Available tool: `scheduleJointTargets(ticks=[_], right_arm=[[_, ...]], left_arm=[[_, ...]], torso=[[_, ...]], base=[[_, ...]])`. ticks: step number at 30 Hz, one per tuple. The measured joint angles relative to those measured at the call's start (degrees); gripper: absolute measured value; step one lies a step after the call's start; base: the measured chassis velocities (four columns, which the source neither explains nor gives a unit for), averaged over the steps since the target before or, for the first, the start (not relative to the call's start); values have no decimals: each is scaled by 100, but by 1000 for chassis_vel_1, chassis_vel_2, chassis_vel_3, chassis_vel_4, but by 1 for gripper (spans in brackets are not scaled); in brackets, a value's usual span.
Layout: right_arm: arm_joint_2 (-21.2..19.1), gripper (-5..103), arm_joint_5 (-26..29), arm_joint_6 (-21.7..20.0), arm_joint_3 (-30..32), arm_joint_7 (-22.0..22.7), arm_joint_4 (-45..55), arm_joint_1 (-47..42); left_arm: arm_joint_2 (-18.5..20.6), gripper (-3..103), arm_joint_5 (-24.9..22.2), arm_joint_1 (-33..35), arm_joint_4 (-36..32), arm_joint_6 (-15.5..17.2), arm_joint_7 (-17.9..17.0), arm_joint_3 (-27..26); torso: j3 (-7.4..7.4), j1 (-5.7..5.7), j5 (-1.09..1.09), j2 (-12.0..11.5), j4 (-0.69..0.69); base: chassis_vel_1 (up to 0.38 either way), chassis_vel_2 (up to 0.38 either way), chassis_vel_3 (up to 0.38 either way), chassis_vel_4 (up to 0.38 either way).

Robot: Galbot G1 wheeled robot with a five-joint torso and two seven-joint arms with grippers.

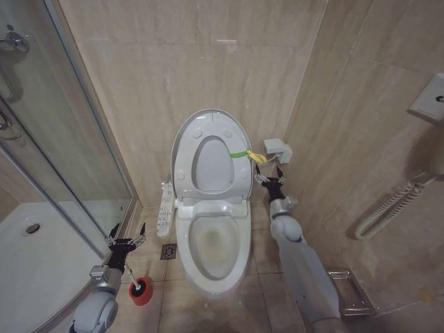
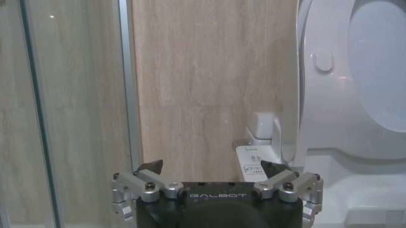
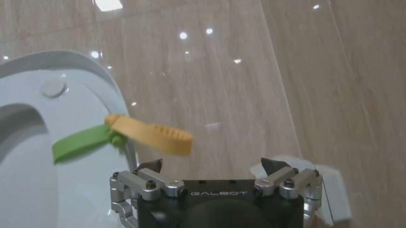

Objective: Open the toilet lid, clean the toilet bowl with a toilet brush, close the toilet lid, and flush.

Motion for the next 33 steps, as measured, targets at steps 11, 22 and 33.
scheduleJointTargets(ticks=[11,22,33], right_arm=[[-94,100,68,-77,-90,35,-293,518],[-83,100,81,-187,-269,87,-554,982],[-499,100,170,-274,-278,103,-673,1211]], left_arm=[[0,100,0,0,0,0,0,0],[0,100,0,0,0,0,0,0],[0,100,0,0,0,0,0,0]], torso=[[0,0,0,0,-1],[0,0,1,0,0],[0,0,1,0,-1]], base=[[0,0,0,0],[0,0,0,0],[0,0,0,0]])
